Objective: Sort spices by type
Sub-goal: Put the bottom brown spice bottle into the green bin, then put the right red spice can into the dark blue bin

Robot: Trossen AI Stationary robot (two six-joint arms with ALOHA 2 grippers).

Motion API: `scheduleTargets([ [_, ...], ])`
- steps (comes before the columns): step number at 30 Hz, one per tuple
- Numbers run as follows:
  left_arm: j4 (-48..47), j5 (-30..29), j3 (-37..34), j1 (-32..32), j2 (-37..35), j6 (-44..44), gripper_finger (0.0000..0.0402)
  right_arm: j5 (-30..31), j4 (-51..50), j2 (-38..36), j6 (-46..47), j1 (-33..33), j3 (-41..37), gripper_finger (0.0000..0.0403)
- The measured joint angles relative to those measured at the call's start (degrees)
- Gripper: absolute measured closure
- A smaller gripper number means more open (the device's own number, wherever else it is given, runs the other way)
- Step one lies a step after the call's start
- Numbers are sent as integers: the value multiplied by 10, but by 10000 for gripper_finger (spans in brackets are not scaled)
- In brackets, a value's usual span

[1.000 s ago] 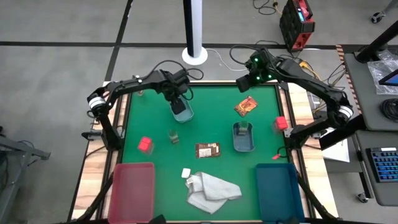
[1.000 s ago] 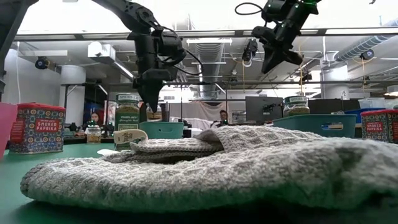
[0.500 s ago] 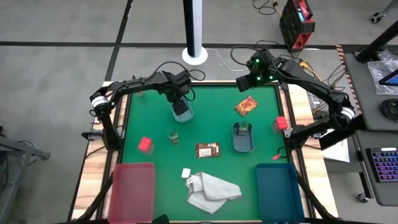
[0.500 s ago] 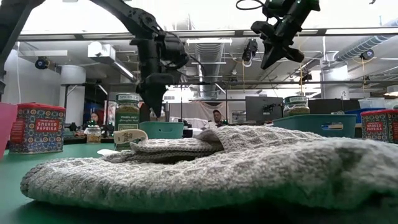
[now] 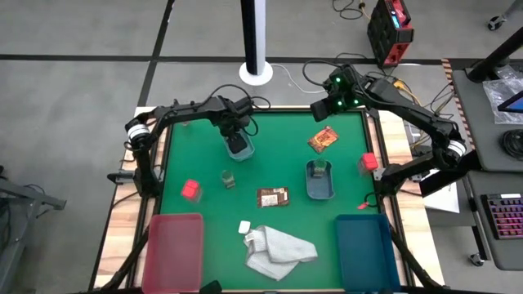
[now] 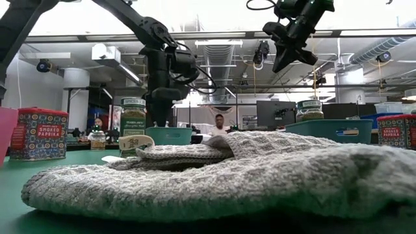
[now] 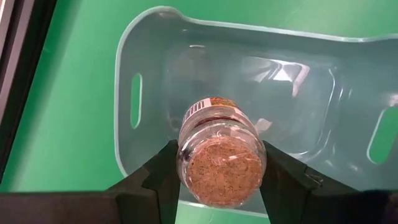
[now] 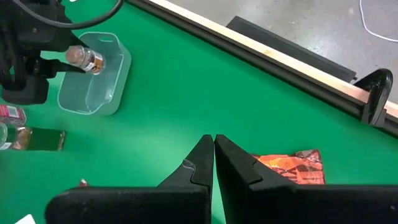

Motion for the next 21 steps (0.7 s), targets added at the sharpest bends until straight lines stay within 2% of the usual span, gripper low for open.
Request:
scheduleTargets([
  [3,0,2,0,-1,0,-8,245,0,0,0,8,0,0,394],
  [9,14,3,0,-1,0,-8,203,0,-2,0,15,0,0,394],
  [21,18,4,2,4,0,-6,238,0,-13,0,15,0,0,394],
])
